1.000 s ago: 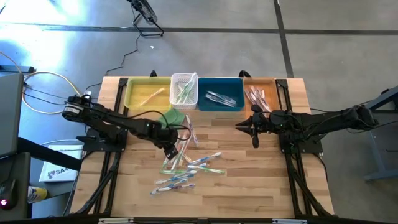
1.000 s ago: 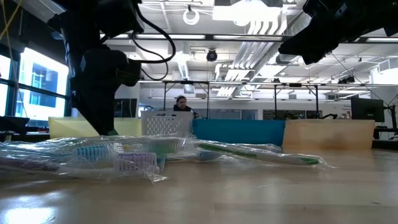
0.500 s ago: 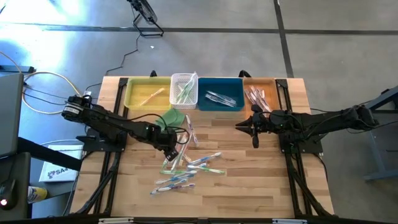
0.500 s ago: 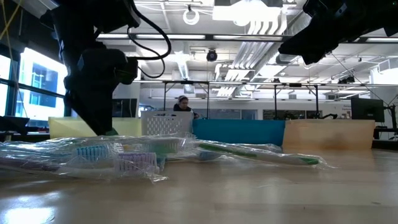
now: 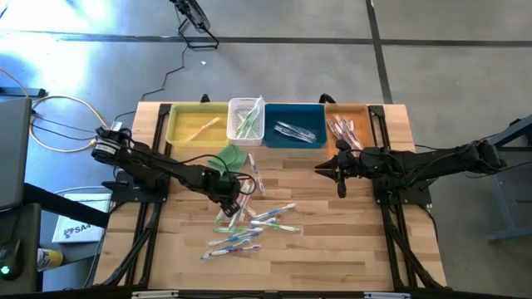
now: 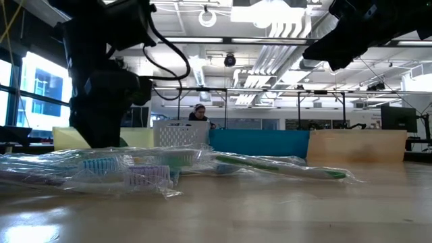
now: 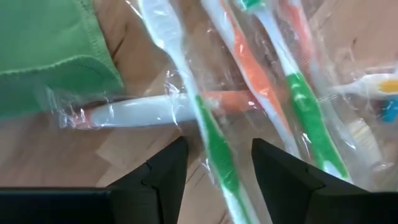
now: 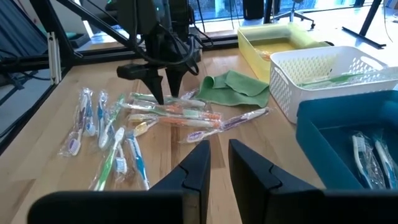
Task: Pick & Place Toothbrushes
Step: Put the green toothbrush into the white bin
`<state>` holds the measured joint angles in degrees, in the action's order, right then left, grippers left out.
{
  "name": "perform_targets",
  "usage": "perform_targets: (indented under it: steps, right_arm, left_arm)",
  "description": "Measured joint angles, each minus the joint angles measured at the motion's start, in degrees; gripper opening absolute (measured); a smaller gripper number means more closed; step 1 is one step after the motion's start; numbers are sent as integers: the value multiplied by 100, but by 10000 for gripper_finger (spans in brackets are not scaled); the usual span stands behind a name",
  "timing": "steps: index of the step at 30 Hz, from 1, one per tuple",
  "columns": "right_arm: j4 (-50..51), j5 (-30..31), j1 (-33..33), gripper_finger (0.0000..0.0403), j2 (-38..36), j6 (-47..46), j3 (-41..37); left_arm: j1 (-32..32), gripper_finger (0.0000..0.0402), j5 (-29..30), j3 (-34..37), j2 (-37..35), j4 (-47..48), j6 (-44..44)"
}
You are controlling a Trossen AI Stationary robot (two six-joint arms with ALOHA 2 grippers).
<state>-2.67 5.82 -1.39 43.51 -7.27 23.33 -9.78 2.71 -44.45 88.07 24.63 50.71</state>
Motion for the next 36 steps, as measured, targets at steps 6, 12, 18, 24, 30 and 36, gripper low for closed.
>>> perform_targets:
  steps: [6, 12, 18, 24, 30, 36]
  right_arm:
    - [36, 2, 0, 50, 2, 0, 0]
    - [54, 2, 1, 50, 1, 0, 0]
    - [69, 2, 2, 50, 0, 0, 0]
    - [71, 4, 2, 50, 2, 0, 0]
    - [75, 2, 2, 50, 1, 0, 0]
    - [94, 2, 1, 50, 1, 0, 0]
  left_arm:
    - [2, 177, -82, -8, 80, -24, 14]
    - [2, 168, -138, -4, 85, -37, 13]
    - [7, 114, -167, 11, 59, -9, 14]
    - [0, 52, -509, 15, 20, -161, 16]
    - [4, 10, -688, 15, 18, -221, -40]
    - [4, 20, -358, -2, -132, -221, -392]
